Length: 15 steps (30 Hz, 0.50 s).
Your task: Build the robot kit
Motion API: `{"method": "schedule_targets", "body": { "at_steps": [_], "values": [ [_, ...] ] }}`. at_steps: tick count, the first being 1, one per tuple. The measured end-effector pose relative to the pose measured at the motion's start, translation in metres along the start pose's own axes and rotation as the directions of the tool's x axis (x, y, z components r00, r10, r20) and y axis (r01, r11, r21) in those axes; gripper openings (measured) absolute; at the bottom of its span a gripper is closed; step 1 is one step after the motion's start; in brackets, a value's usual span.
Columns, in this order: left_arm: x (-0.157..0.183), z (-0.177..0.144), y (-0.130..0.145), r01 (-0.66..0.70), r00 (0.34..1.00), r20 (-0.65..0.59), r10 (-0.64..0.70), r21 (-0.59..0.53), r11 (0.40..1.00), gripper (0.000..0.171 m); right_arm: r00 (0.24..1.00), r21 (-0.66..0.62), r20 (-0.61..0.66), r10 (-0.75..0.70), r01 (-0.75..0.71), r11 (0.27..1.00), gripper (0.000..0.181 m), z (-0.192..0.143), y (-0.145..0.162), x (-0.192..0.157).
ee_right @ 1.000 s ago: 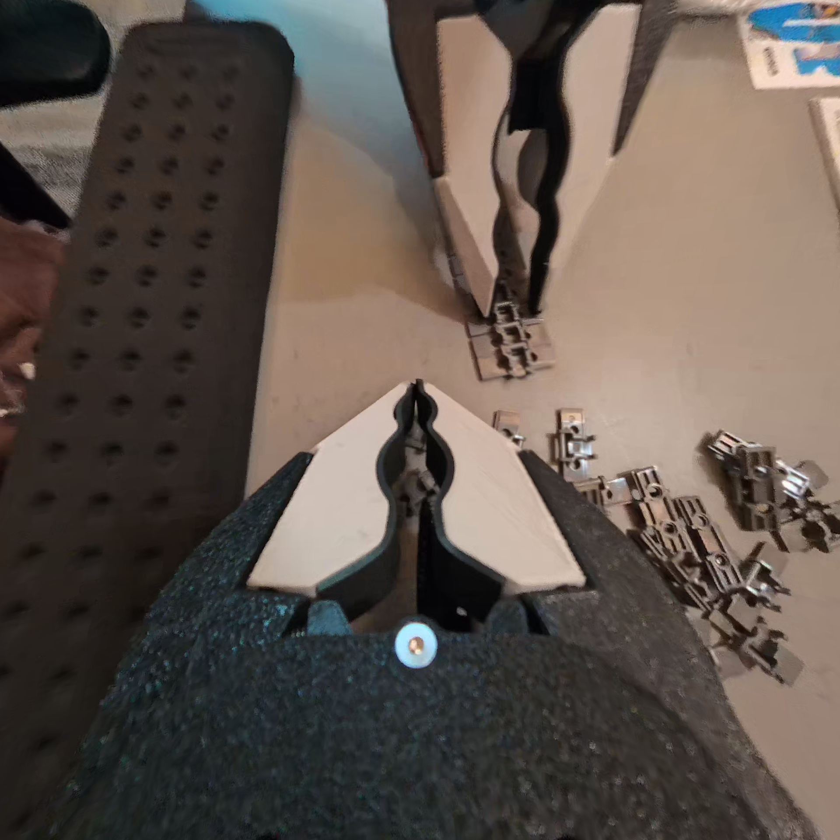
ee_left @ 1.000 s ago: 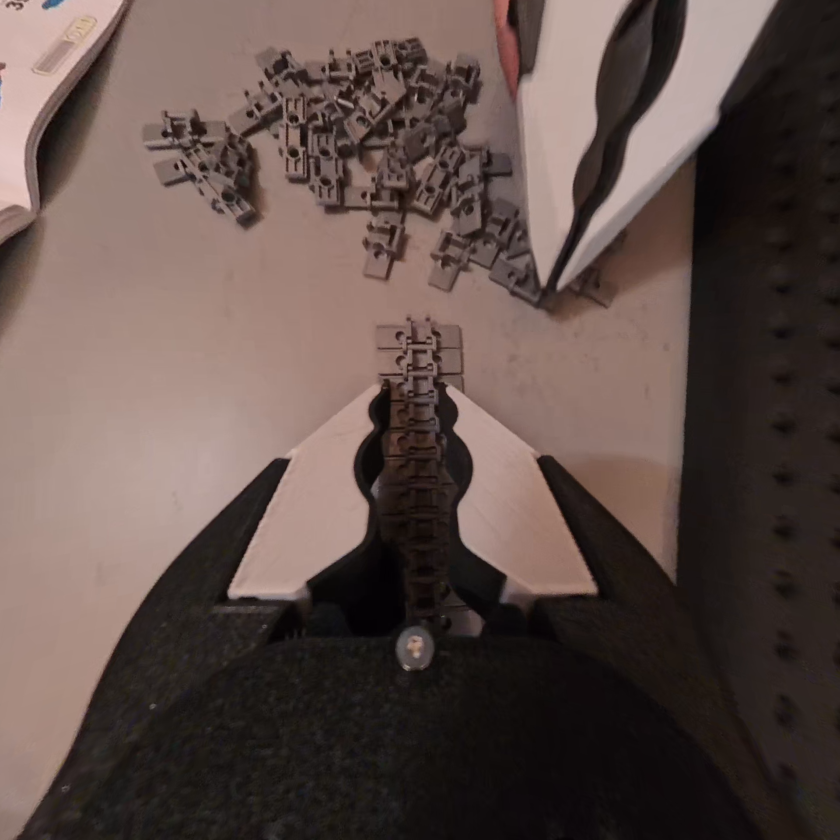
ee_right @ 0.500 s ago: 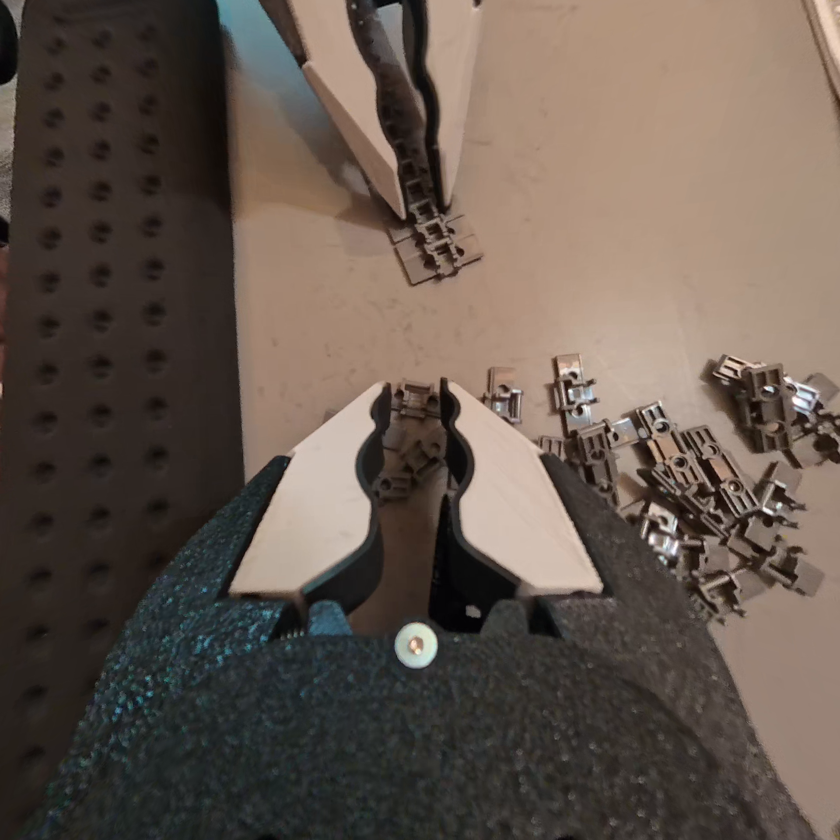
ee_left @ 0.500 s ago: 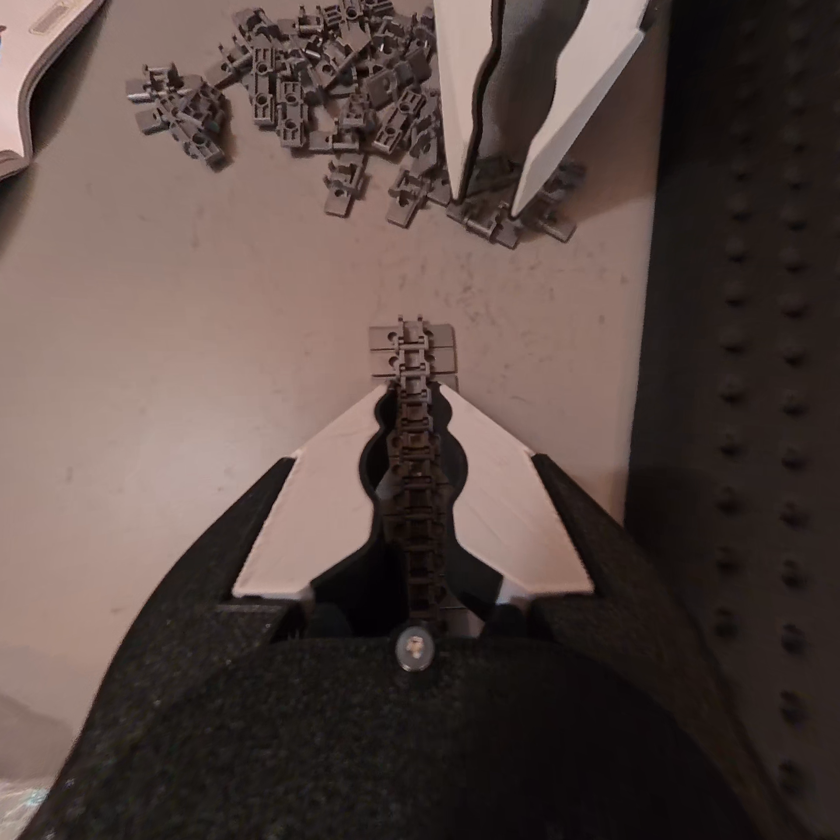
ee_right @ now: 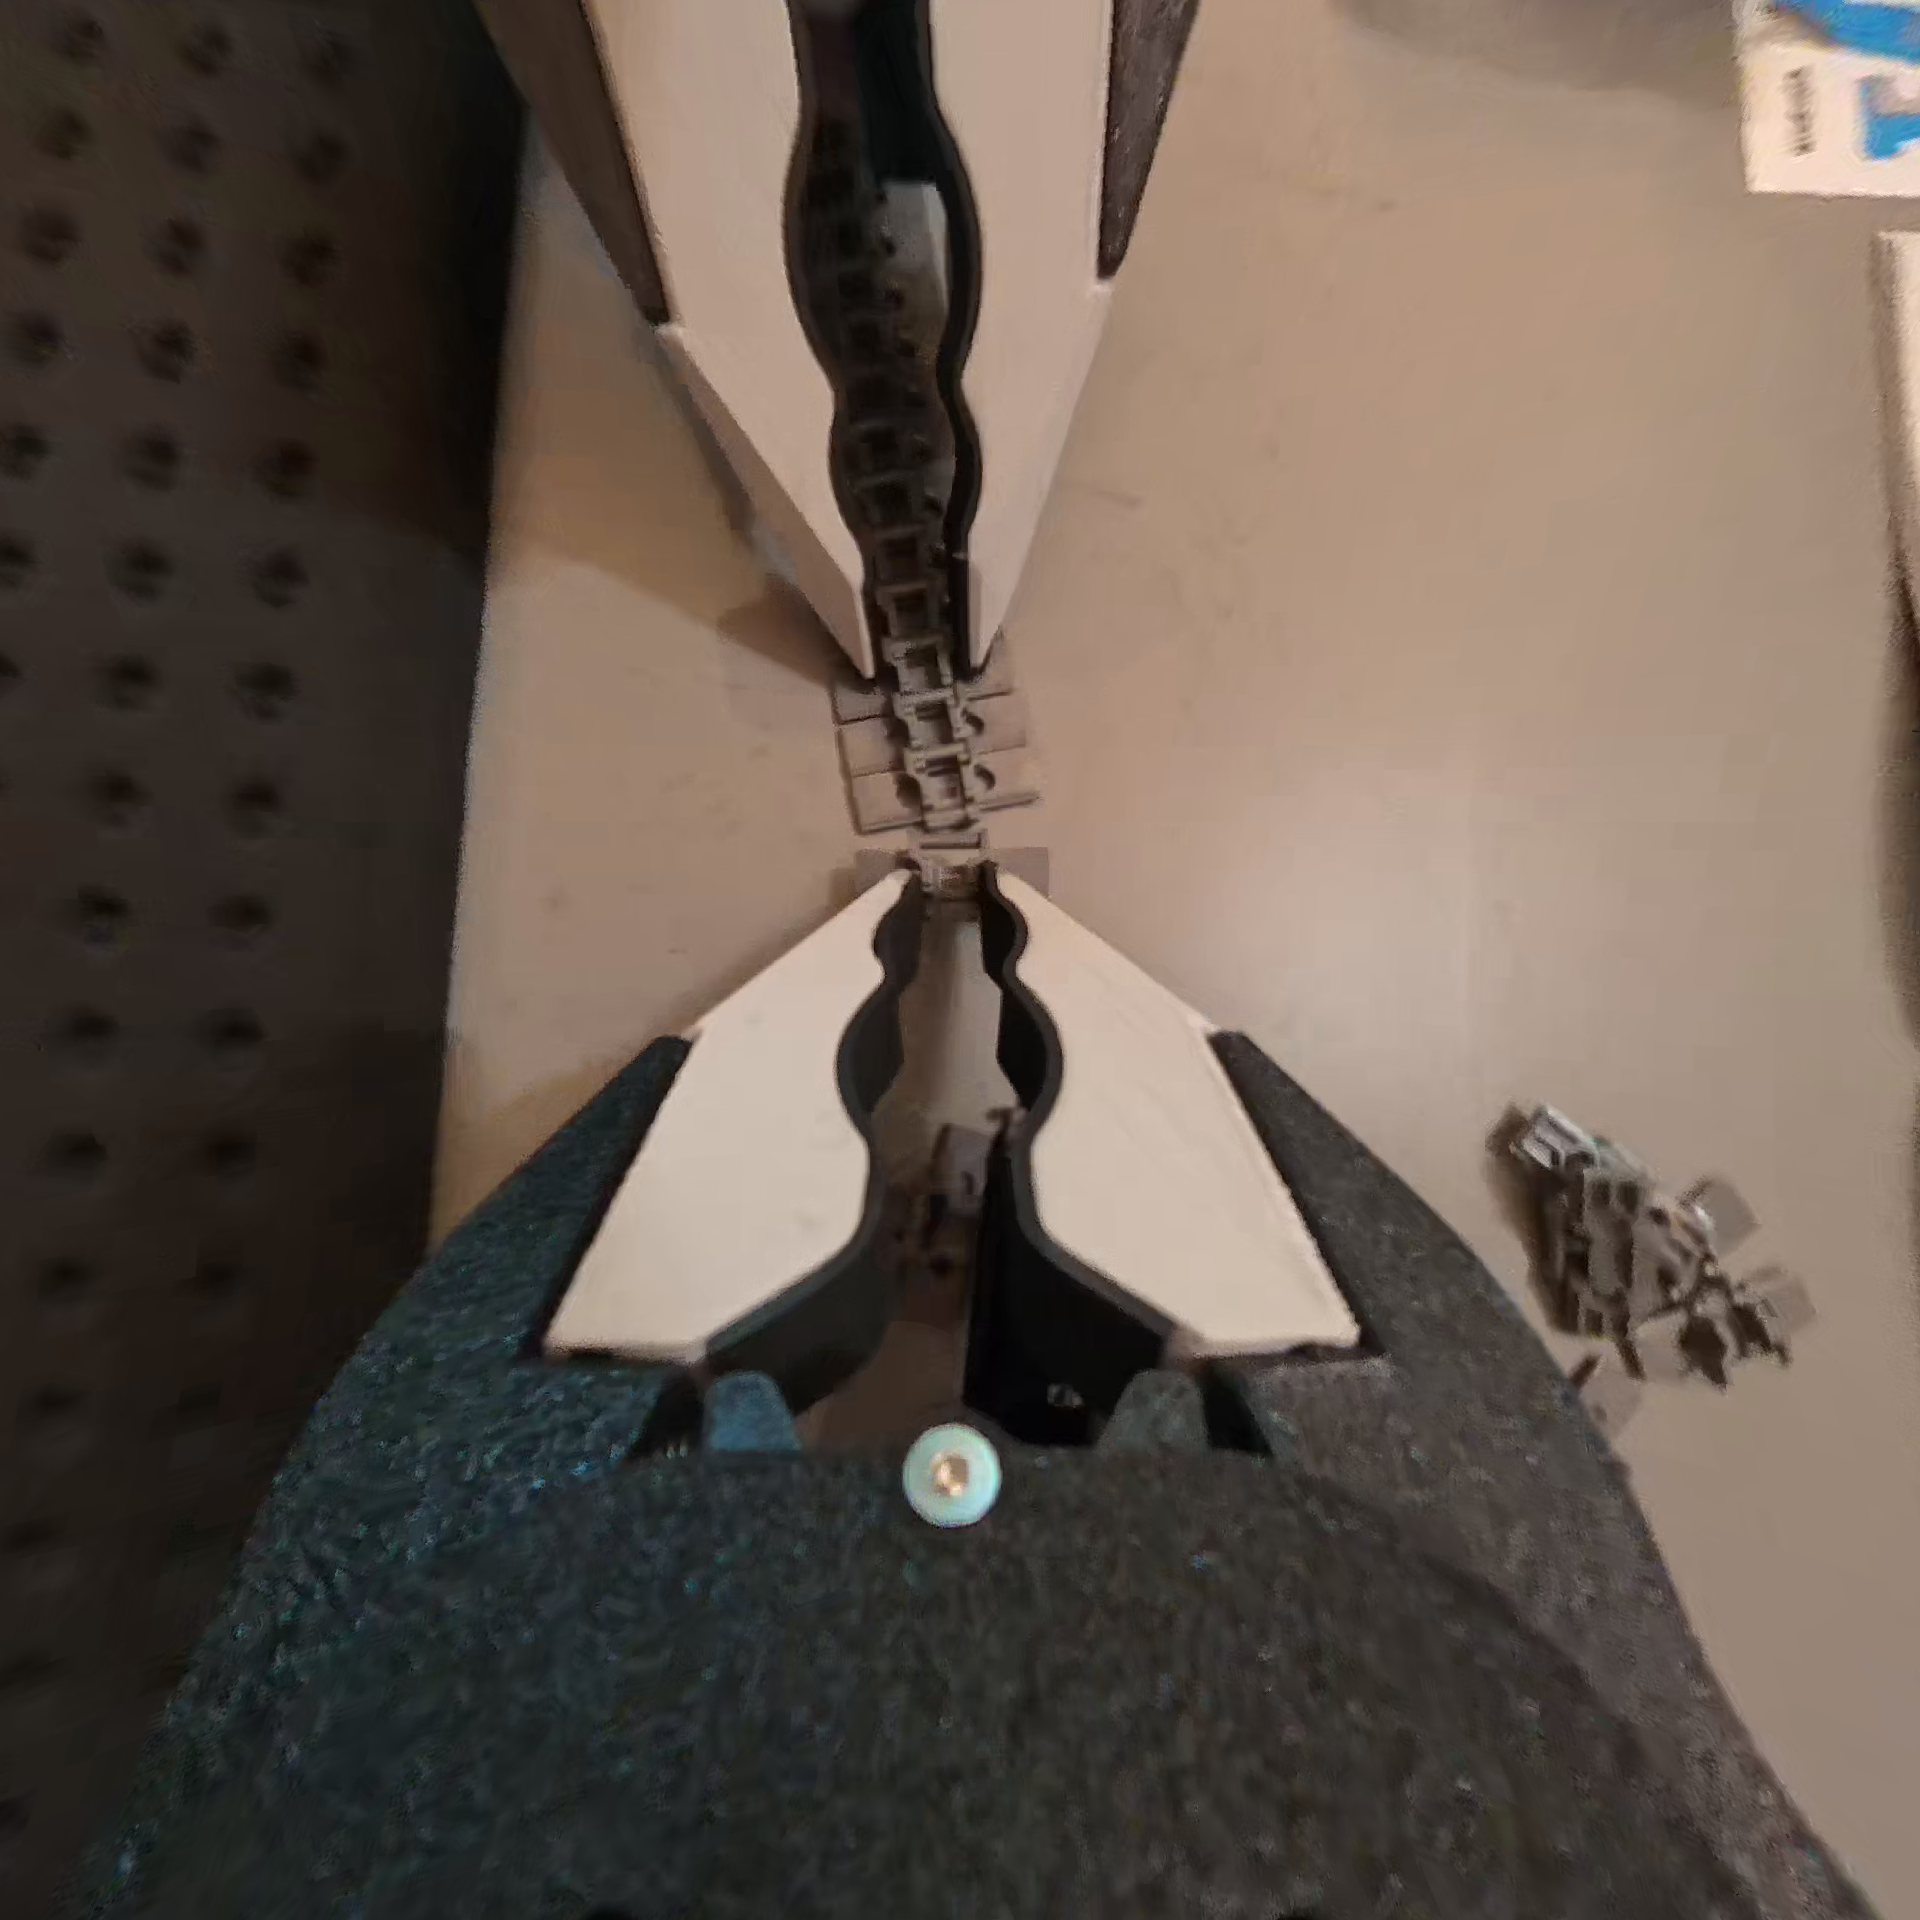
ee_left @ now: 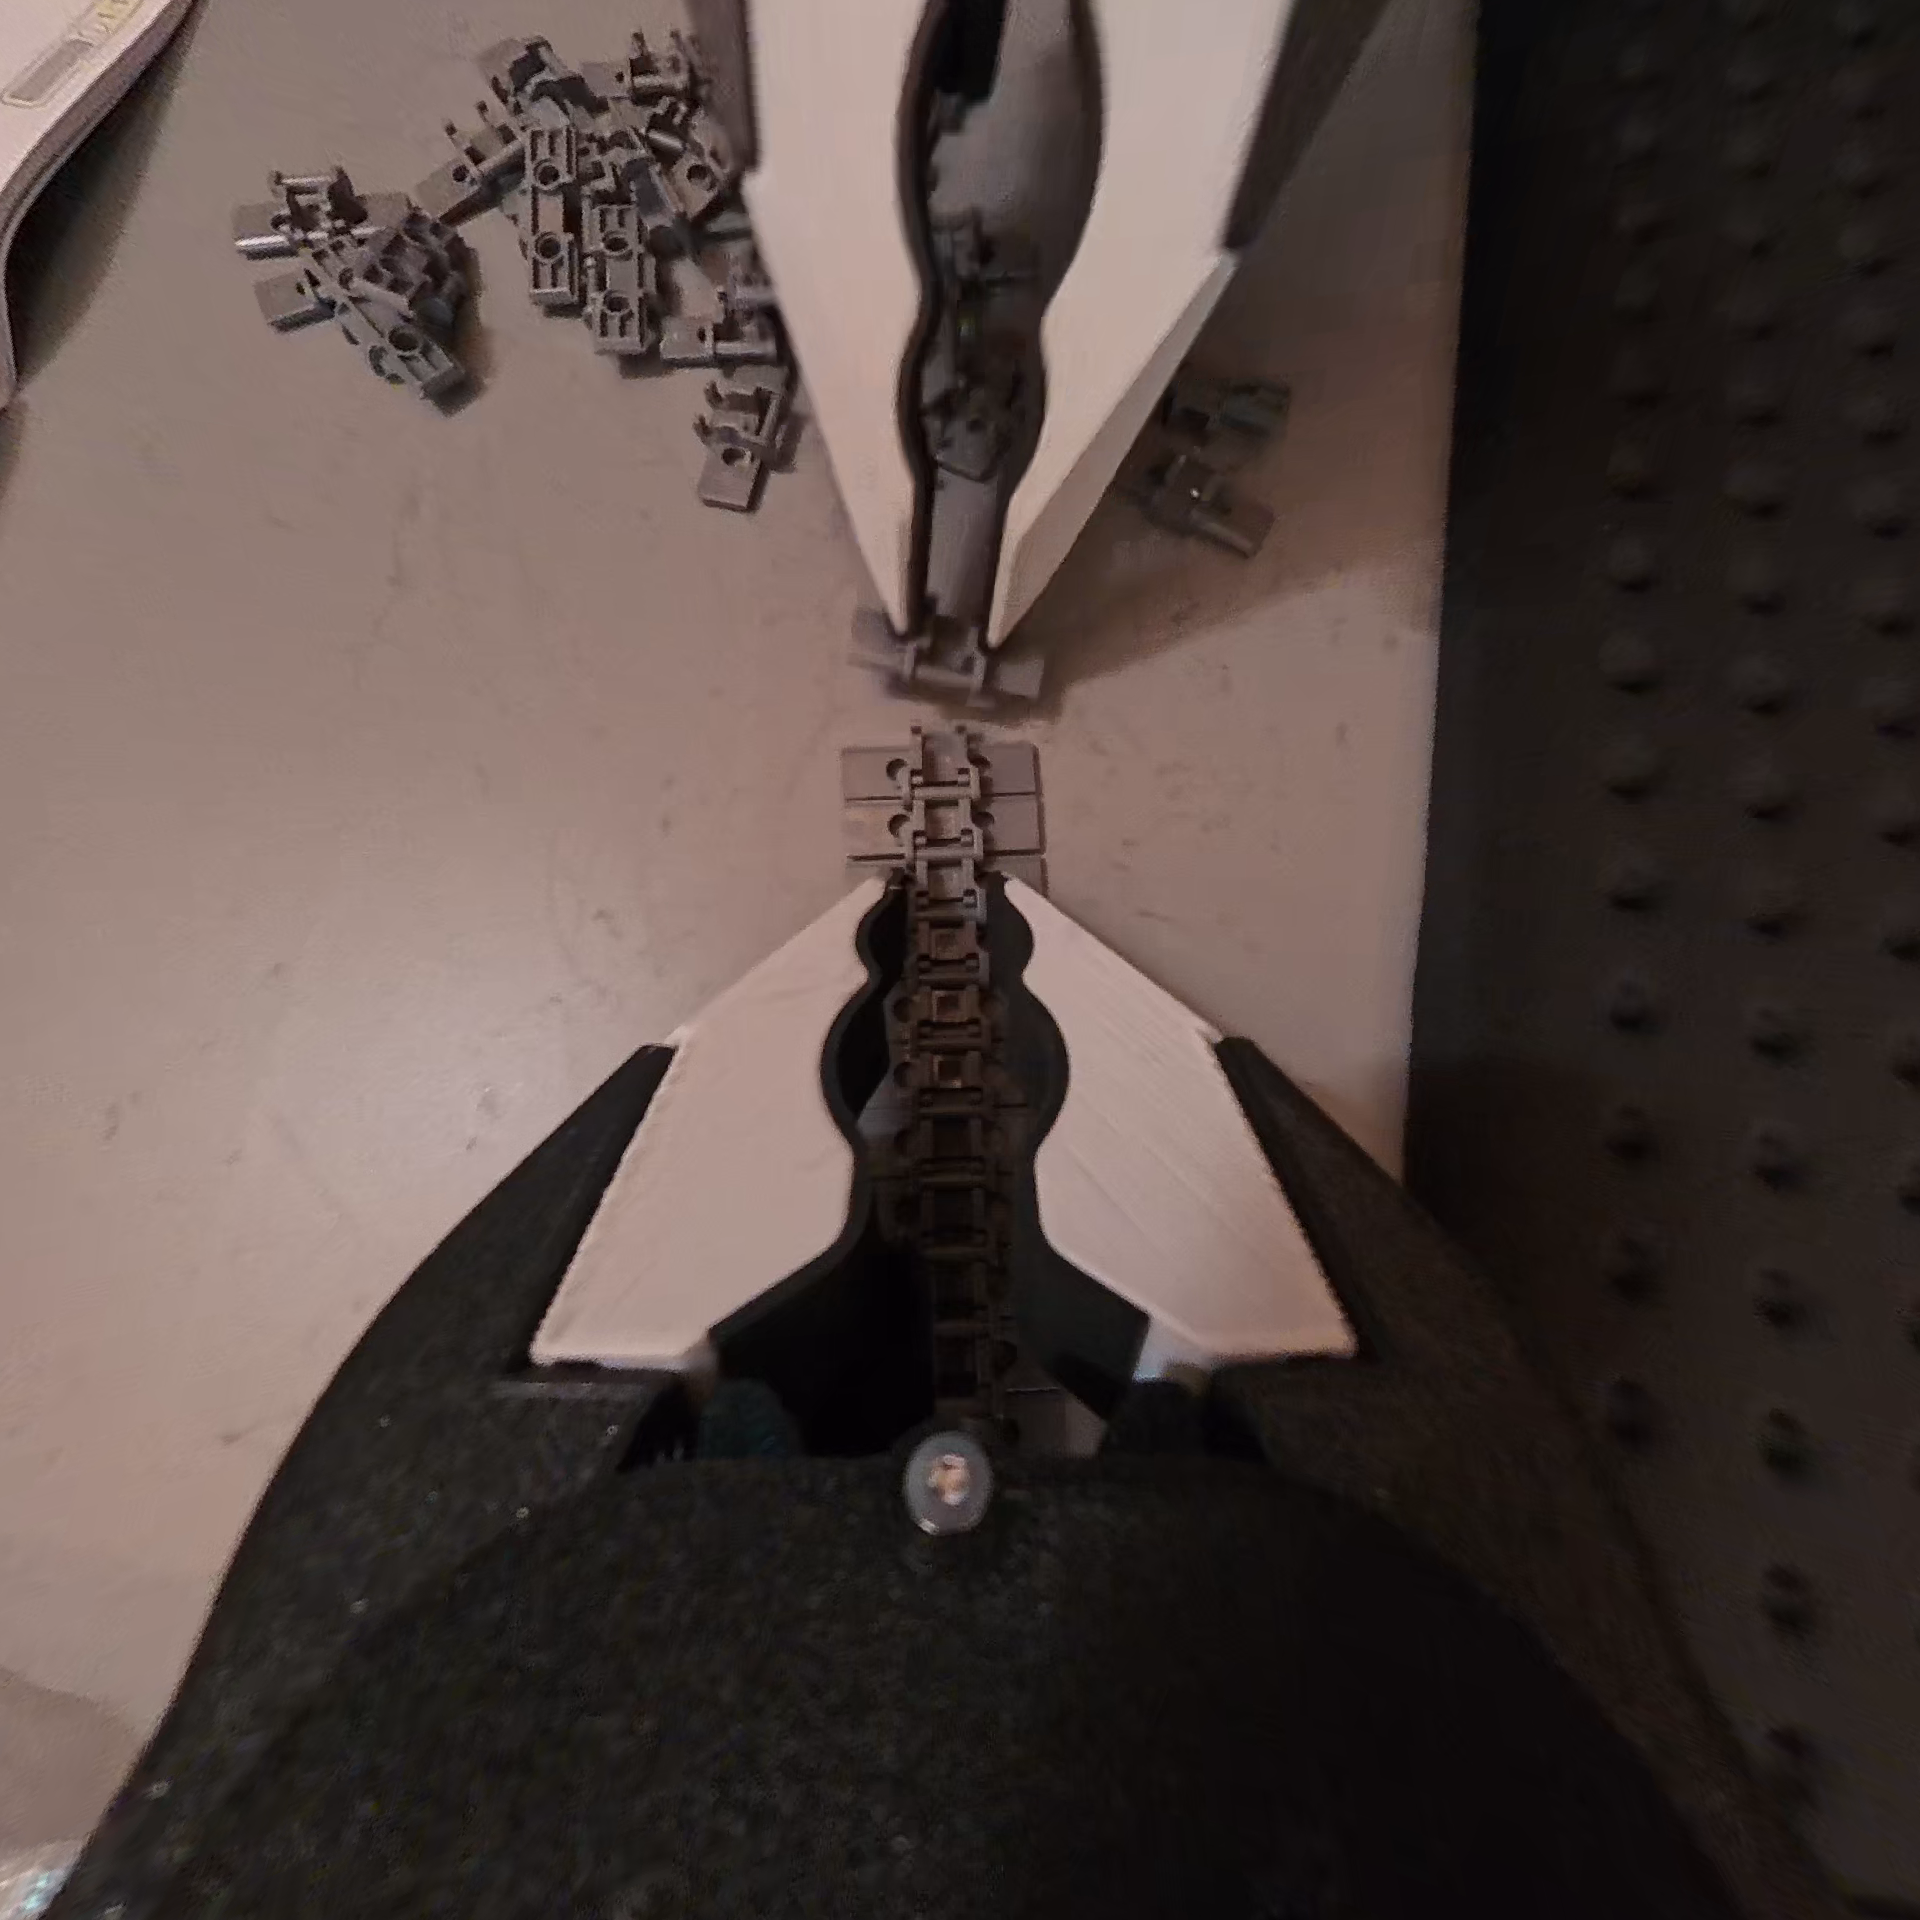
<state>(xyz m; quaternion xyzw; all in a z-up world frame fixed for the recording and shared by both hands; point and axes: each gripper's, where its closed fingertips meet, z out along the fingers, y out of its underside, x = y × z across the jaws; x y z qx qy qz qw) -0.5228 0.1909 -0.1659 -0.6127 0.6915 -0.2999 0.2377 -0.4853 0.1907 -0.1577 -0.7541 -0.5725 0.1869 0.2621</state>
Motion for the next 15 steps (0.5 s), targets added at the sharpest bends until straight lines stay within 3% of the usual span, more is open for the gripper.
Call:
{"method": "schedule_targets", "body": {
  "at_steps": [6, 15],
  "values": [
    [0.0001, -0.0001, 0.0001, 0.006, 1.0, -0.007, -0.006, 0.001, 1.0, 0.015, 0.991, -0.072, 0.115, -0.066, 0.075, 0.995, 0.011, 0.0124, -0.0001, -0.0002],
    [0.0001, 0.0001, 0.0001, 0.008, 1.0, -0.016, -0.008, 0.003, 1.0, 0.015, 0.991, -0.031, 0.109, -0.082, 0.085, 0.996, 0.021, 0.0067, -0.0095, -0.0001]
  ]
}}
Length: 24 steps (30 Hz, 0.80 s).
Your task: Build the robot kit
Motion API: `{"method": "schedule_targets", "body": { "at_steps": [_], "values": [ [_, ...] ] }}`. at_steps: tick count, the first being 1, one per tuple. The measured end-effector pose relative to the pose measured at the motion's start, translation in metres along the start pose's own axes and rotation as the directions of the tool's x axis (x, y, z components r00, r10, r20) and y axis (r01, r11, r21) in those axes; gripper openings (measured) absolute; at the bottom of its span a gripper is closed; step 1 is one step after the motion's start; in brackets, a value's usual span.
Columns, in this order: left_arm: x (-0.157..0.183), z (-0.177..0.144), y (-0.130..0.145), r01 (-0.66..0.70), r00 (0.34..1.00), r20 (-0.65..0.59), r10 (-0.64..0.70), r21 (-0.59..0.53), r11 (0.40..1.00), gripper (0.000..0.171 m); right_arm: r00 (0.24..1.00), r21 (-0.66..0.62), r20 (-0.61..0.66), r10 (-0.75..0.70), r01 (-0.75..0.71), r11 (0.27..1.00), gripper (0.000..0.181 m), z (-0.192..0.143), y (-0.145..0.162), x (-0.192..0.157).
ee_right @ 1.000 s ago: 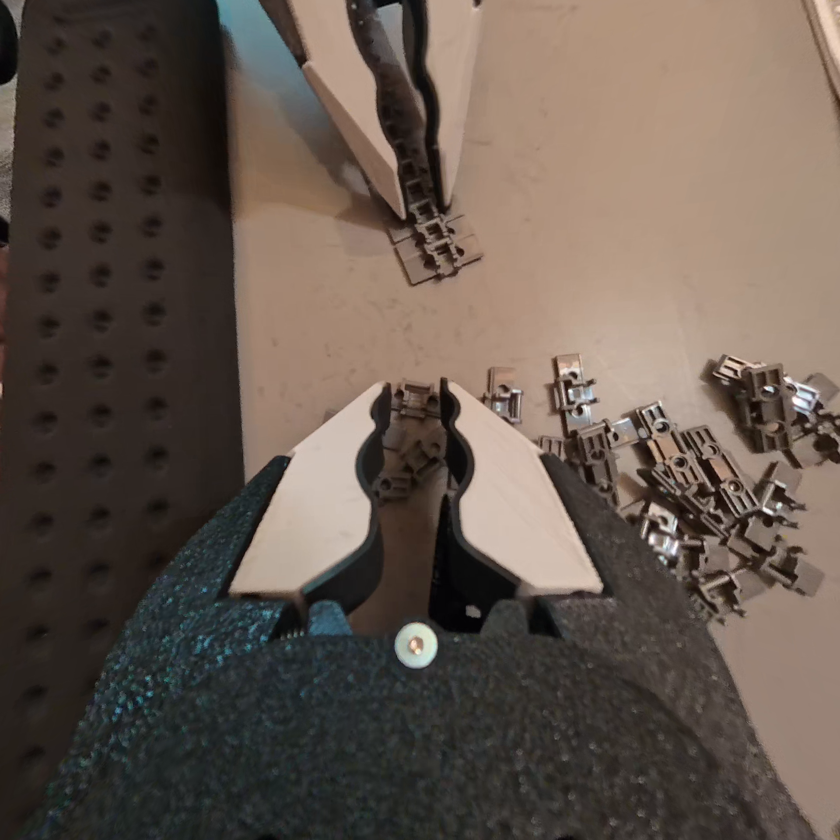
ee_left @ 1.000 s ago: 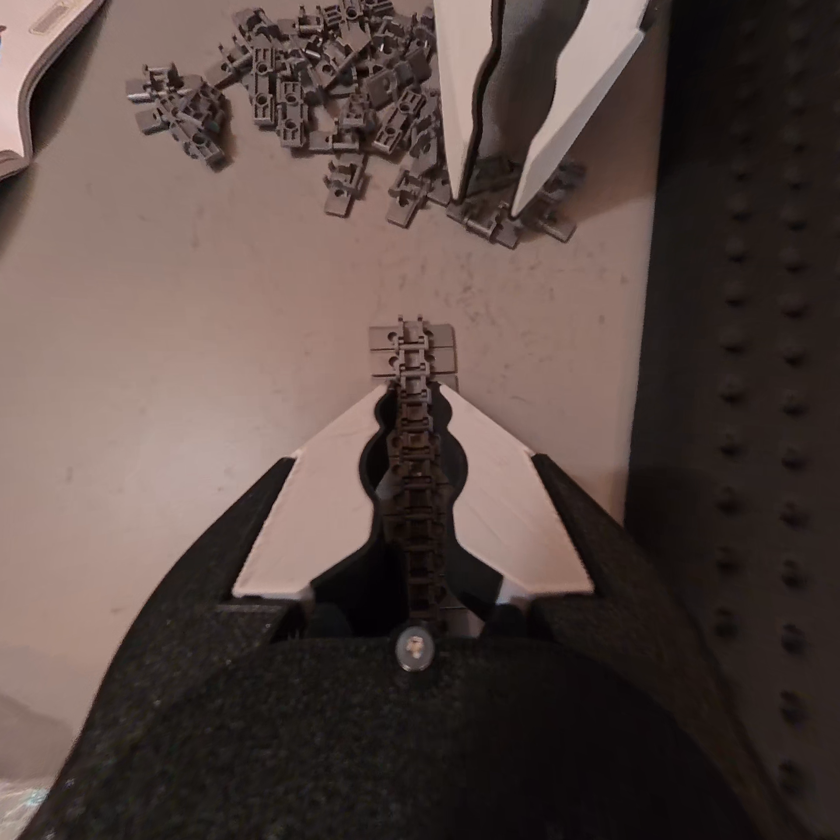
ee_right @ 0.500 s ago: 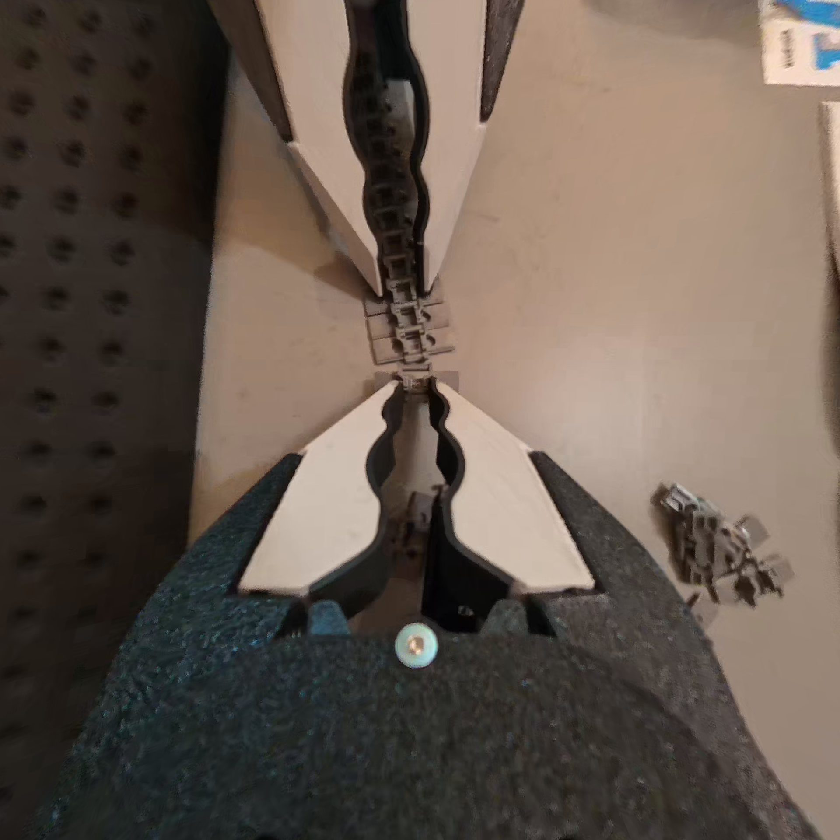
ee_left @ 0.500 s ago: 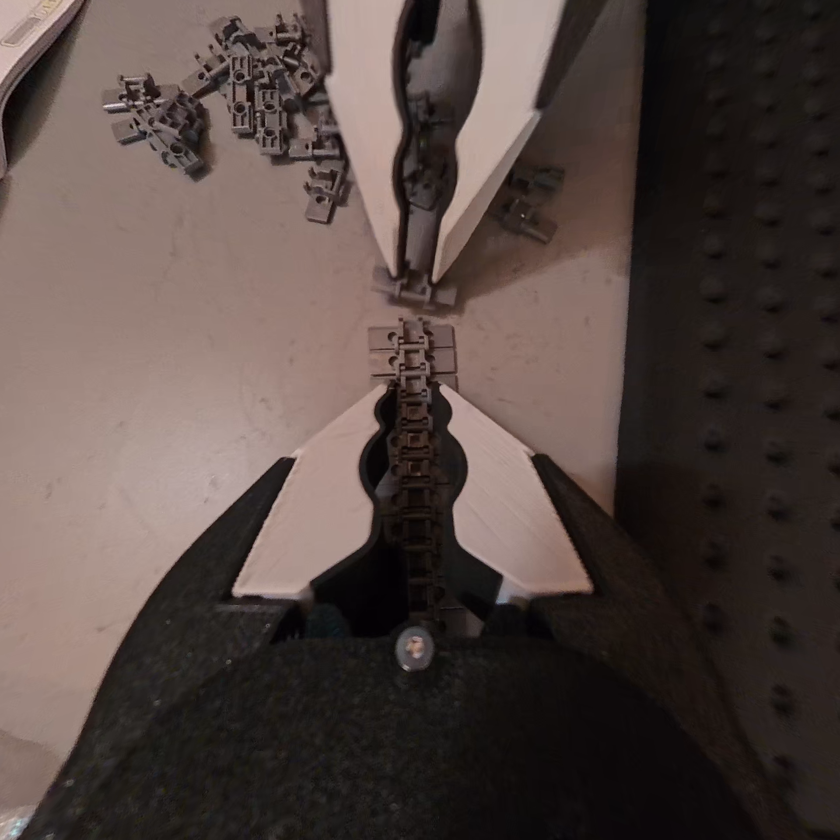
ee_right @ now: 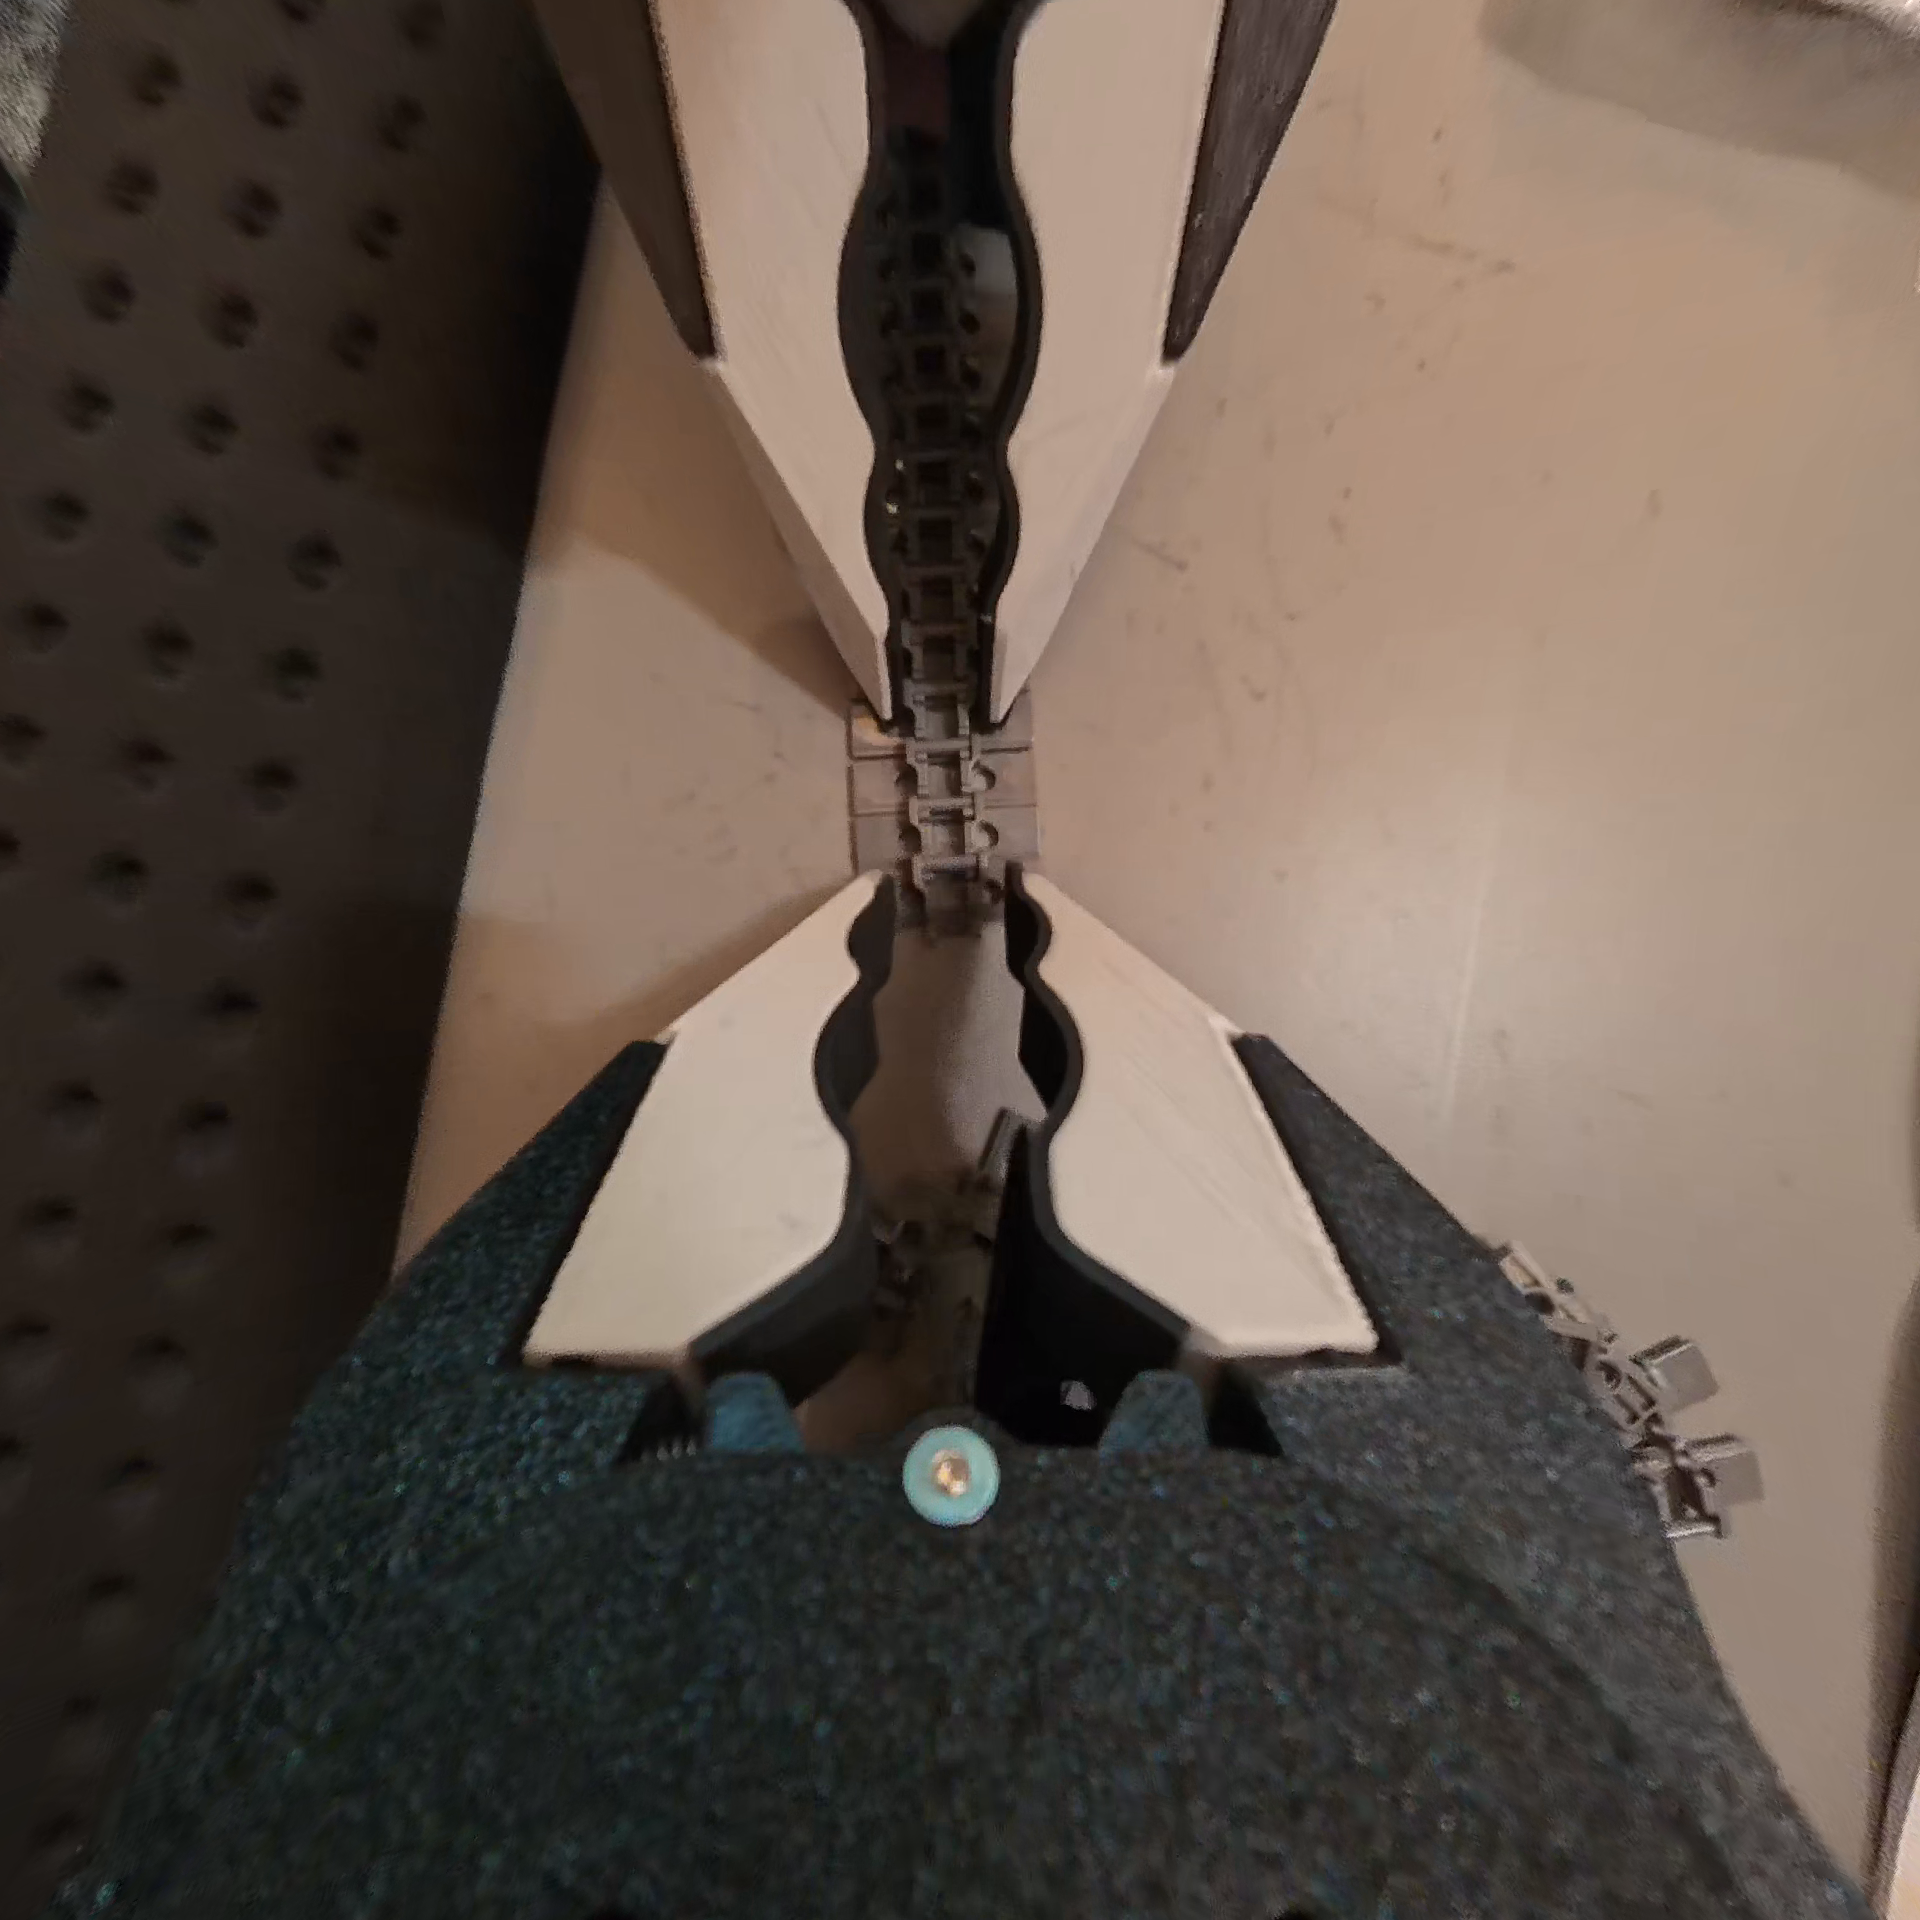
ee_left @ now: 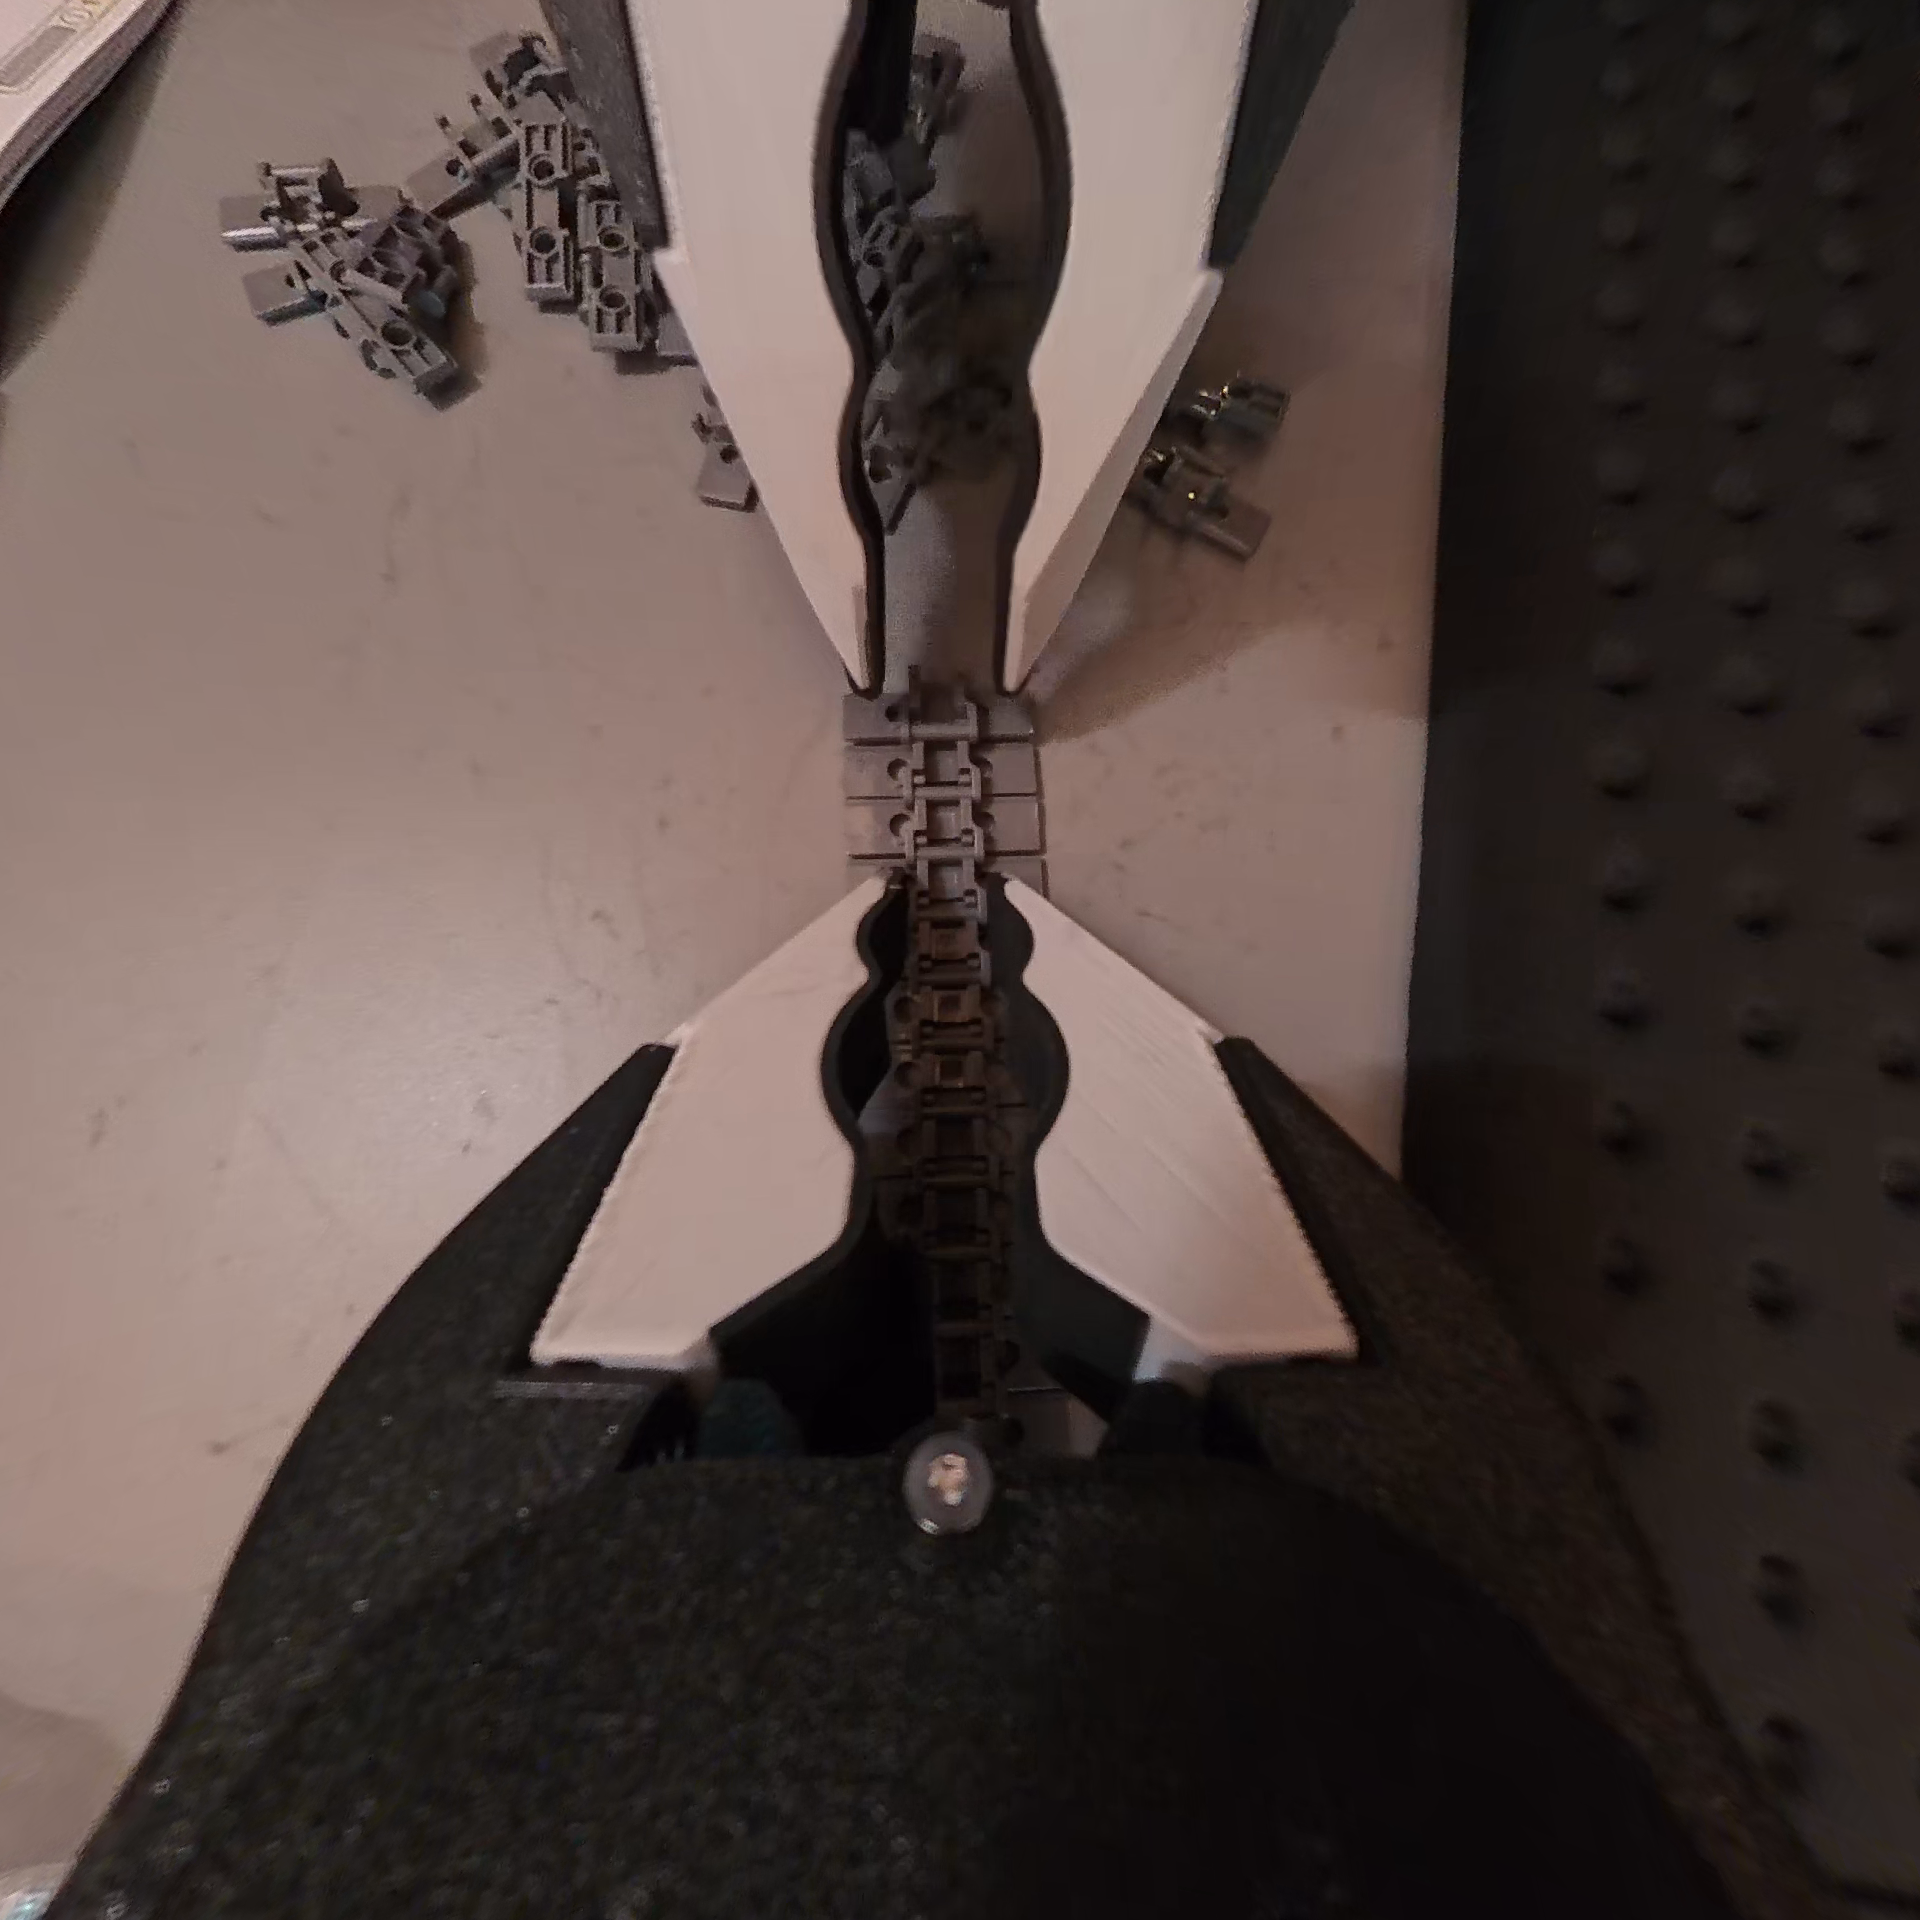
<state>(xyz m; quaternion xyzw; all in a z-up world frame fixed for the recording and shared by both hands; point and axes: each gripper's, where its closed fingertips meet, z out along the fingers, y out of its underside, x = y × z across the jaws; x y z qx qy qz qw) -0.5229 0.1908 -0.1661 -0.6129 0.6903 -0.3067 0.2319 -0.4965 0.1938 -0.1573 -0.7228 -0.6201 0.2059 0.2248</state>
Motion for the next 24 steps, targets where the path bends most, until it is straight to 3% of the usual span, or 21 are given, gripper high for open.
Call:
{"method": "schedule_targets", "body": {
  "at_steps": [5, 16, 24],
  "values": [
    [0.0, 0.0, 0.0, -0.002, 1.0, 0.005, 0.002, 0.001, 1.0, 0.015, 0.999, 0.006, -0.033, -0.004, 0.005, 1.0, 0.0, 0.005, -0.002, 0.002],
    [0.0, 0.0, 0.0, 0.0, 1.0, 0.014, 0.0, 0.001, 1.0, 0.015, 0.995, -0.044, 0.005, 0.096, -0.096, 0.994, 0.0, 0.009, 0.001, 0.001],
    [0.0, 0.001, -0.001, 0.012, 1.0, -0.001, -0.012, 0.0, 1.0, 0.014, 0.995, -0.185, 0.012, 0.098, -0.094, 0.978, 0.0, 0.011, 0.002, 0.001]
  ]
}}
